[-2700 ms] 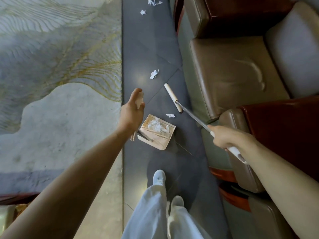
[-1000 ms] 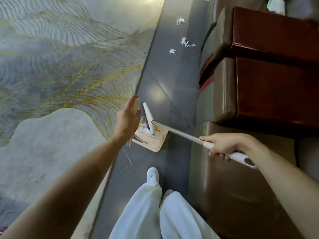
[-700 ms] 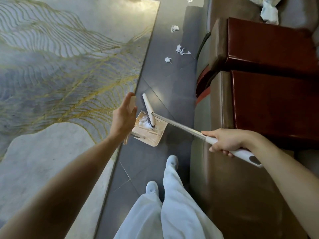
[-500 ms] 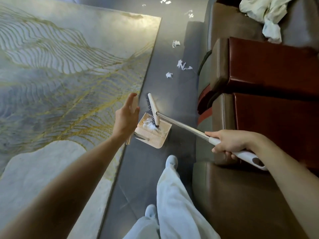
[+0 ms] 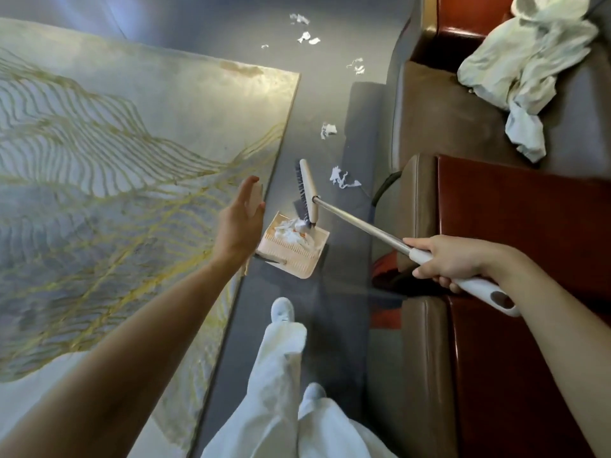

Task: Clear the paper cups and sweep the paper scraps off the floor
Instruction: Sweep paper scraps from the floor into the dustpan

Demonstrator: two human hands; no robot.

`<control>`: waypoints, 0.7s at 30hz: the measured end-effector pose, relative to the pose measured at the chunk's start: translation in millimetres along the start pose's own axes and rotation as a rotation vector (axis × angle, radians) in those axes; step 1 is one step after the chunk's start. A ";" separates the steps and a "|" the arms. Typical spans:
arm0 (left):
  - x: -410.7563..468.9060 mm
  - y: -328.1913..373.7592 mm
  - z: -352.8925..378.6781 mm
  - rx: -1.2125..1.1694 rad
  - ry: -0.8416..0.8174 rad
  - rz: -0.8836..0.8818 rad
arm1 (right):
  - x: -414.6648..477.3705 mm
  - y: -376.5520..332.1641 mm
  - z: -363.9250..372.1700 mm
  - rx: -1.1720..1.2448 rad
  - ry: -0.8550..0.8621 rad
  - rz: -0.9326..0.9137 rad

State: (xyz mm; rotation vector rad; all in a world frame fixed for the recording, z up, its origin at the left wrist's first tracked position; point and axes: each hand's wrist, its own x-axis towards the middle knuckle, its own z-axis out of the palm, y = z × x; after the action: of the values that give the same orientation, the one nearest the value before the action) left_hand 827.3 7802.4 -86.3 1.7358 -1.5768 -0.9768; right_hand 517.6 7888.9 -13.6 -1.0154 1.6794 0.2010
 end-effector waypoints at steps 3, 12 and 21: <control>63.2 10.5 9.9 0.017 -0.023 0.048 | 33.0 -27.2 -45.9 -0.008 0.046 -0.002; 229.3 45.5 39.3 0.139 -0.158 0.098 | 130.2 -81.3 -156.2 0.119 0.112 0.053; 347.3 64.9 68.5 0.127 -0.176 0.037 | 241.9 -102.1 -245.3 -0.012 0.135 0.186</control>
State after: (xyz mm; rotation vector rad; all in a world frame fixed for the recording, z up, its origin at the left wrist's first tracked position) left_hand 743.8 7453.6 -115.5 1.7381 -1.8112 -1.0559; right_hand 409.6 7555.3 -92.3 -0.8974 1.8989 0.2698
